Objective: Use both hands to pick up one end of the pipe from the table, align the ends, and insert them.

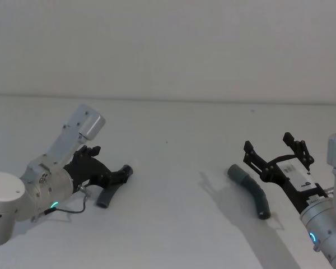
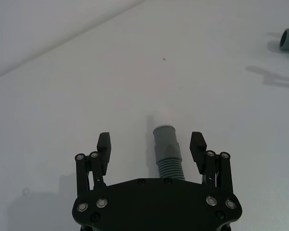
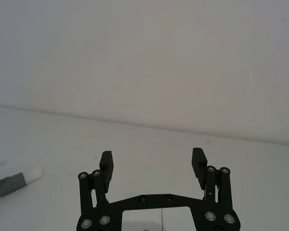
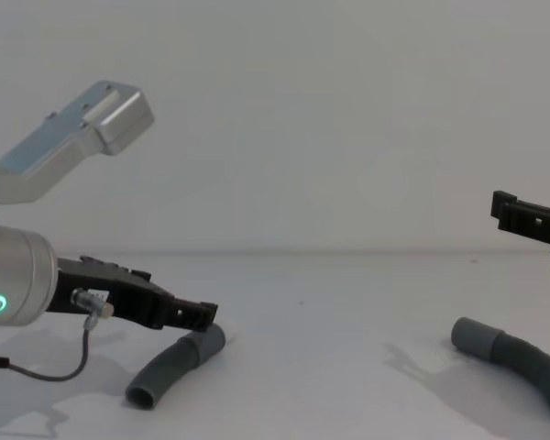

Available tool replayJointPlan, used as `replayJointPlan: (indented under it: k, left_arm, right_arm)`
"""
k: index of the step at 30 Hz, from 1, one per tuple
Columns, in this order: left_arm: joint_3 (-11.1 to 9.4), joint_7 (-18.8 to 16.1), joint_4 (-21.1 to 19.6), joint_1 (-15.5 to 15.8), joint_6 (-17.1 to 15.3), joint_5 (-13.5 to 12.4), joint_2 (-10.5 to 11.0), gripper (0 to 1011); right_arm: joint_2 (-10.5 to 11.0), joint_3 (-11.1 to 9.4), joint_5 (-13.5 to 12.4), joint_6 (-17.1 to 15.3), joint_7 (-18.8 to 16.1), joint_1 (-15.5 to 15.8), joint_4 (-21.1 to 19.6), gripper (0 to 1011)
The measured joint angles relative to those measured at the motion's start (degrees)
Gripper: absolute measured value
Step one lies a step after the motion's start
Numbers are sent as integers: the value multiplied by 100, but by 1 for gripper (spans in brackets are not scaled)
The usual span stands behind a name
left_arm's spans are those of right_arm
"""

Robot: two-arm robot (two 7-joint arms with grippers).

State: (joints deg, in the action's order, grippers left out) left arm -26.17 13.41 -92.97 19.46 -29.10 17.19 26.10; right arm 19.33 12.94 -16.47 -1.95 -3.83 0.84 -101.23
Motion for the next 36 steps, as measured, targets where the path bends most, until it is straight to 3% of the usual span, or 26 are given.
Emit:
replayJointPlan:
  k: [14, 36]
  left_arm:
    - [-98, 176, 224, 161, -245, -42, -80, 1001]
    - [-239, 325, 692, 409, -282, -235, -280, 1001]
  right_arm:
    - [0, 0, 0, 0, 0, 0, 0, 1001]
    - [0, 0, 0, 0, 0, 0, 0, 1001]
